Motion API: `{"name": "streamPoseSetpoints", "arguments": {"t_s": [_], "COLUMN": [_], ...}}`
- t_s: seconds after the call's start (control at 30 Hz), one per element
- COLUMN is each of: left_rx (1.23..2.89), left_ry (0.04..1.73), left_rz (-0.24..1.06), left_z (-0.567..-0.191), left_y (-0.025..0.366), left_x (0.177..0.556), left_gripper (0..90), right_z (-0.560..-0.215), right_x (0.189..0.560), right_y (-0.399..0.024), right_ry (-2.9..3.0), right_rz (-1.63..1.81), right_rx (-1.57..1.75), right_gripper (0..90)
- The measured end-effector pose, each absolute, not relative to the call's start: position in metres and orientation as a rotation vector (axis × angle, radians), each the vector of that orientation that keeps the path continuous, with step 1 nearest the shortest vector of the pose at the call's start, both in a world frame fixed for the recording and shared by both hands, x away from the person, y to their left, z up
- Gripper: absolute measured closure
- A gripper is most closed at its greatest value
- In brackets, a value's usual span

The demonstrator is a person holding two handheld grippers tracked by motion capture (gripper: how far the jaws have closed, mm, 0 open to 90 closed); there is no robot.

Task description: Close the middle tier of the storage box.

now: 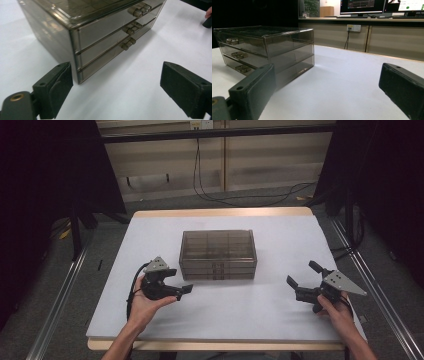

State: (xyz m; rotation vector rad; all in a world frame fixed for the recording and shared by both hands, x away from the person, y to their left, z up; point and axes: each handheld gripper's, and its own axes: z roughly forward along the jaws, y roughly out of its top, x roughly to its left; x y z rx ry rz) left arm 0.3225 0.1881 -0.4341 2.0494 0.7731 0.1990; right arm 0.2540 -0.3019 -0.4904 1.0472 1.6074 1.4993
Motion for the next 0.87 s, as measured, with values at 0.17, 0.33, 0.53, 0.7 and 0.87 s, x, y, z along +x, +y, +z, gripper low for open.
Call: {"name": "streamPoseSetpoints", "arguments": {"t_s": [0.17,0.33,0.53,0.7,0.87], "left_rx": [2.047,2.038,2.001,2.001,1.984], "left_ry": [0.797,0.827,0.865,0.912,0.966], "left_rz": [0.215,0.202,0.183,0.218,0.253], "left_z": [-0.435,-0.441,-0.447,-0.453,-0.46], "left_y": [0.2,0.22,0.235,0.249,0.259], "left_x": [0.318,0.31,0.306,0.305,0.306], "left_gripper": [5.7,3.9,3.5,3.5,4.1], "right_z": [-0.49,-0.49,-0.49,-0.49,-0.49], "right_x": [0.254,0.254,0.254,0.254,0.255], "right_y": [-0.302,-0.302,-0.302,-0.302,-0.303], "right_ry": [1.608,1.604,1.605,1.605,1.608], "right_rz": [1.5,1.497,1.499,1.501,1.501], "right_rx": [1.048,1.051,1.048,1.056,1.051], "right_gripper": [0.7,0.7,0.7,0.7,0.7]}}
